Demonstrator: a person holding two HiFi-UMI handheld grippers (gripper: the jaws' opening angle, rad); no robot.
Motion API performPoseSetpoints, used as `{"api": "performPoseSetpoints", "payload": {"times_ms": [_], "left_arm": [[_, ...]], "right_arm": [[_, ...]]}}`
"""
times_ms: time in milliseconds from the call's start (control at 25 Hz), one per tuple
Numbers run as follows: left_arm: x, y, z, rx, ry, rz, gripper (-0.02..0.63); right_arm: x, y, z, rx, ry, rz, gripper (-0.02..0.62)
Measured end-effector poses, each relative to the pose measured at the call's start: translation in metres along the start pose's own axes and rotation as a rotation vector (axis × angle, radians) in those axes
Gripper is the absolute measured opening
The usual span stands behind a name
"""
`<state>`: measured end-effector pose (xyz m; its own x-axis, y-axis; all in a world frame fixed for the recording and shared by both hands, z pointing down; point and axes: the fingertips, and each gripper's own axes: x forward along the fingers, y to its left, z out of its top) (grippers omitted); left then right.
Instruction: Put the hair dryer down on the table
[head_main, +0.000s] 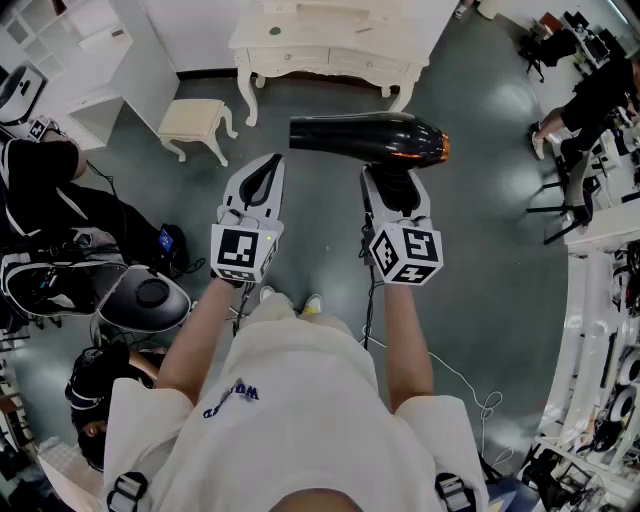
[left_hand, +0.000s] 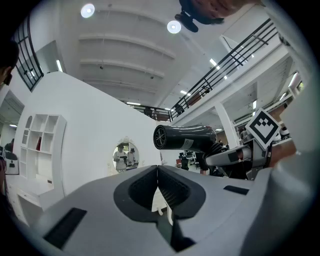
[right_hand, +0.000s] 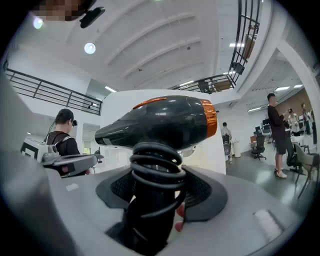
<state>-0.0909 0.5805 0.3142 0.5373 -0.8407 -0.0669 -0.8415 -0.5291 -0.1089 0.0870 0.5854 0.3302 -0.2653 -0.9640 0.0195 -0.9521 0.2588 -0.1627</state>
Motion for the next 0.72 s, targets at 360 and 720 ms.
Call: {"api": "performPoseSetpoints", "payload": {"times_ms": [360,720], "left_arm": [[0.003,0.000,0.001,-0.045,0.001,-0.033,0.011],[0.002,0.032,0.003,-0.078,-0.002,-0.033,0.011]], "right_arm": [[-0.014,-0.002,0.002,-0.043,0.018,-0.077,0.278],[0.000,0.018,0.012,-0.108,0.001,-0.093,0.276]]}}
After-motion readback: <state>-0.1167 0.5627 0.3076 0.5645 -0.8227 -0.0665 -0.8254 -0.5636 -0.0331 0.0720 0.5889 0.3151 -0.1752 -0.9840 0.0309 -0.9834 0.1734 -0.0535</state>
